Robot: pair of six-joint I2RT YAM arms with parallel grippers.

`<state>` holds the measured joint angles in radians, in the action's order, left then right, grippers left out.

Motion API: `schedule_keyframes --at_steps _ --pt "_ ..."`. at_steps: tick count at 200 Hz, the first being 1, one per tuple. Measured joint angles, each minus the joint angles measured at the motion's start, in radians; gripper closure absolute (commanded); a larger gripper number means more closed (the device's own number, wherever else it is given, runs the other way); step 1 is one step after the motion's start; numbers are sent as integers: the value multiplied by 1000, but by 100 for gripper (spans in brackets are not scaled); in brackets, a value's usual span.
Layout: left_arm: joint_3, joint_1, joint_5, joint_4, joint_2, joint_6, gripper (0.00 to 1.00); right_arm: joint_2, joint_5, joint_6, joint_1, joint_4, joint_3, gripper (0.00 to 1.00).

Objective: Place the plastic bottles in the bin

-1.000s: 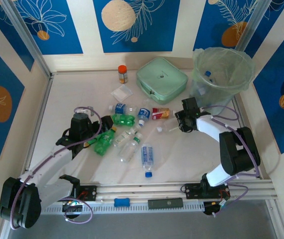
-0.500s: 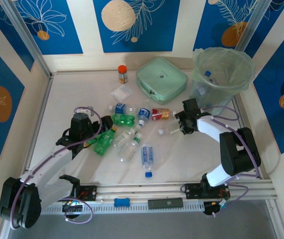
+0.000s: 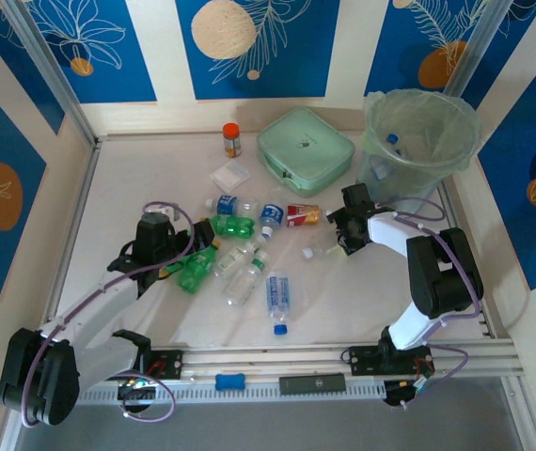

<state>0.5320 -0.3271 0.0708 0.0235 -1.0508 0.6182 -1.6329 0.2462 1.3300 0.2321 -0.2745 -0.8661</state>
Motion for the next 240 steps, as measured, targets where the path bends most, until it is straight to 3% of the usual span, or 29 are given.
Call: schedule_keyframes --at_steps 56,110,194,240 --pt "0 0 3 0 0 -11 1 6 -3 -23 -1 -12 -6 45" --pt "0 0 3 0 0 -19 1 58 18 -76 5 -66 3 49" --pt "18 -93 0 -17 -69 -18 1 354 -48 -463 57 -179 -126 53" --pt "85 -176 -13 -41 -131 -18 1 399 -160 -661 -10 -273 -396 53"
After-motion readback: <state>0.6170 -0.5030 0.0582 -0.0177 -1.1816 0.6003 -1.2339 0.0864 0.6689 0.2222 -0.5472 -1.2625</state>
